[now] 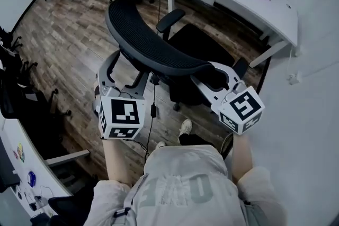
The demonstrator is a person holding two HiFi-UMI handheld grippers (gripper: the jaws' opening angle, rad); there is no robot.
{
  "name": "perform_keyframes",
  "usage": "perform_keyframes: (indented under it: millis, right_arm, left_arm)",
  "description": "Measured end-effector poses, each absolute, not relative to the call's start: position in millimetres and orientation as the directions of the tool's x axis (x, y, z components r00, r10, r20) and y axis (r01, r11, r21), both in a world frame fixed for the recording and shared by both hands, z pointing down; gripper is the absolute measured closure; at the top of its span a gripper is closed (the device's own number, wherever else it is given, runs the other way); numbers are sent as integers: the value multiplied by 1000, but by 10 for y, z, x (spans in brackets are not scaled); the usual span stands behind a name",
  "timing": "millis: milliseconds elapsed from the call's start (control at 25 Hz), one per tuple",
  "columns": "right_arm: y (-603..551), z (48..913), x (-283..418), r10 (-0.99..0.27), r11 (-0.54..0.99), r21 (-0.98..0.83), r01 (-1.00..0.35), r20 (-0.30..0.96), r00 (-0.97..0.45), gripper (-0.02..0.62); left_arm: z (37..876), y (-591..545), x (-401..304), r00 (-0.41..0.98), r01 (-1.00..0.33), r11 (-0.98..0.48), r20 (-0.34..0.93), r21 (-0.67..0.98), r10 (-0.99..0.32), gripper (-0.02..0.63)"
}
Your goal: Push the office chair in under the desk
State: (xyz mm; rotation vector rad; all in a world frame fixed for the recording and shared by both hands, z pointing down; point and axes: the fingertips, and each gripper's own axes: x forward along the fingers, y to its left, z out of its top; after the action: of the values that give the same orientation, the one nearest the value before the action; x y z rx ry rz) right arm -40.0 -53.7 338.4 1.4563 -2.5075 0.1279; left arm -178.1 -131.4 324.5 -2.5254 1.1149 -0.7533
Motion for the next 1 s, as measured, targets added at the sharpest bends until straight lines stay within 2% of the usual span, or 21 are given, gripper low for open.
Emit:
perform_keyframes:
  millis: [480, 1000]
  right_arm:
    - [-1395, 3410, 874, -829, 523, 32, -852, 252, -500, 451]
    - [-2436, 3415, 1933, -800, 572, 26, -820, 241, -550, 471]
  left_arm:
    - [3253, -2193, -509, 547, -621, -644, 343, -446, -764, 276]
    - [3307, -3340, 667, 537, -625, -635, 340, -455, -772, 278]
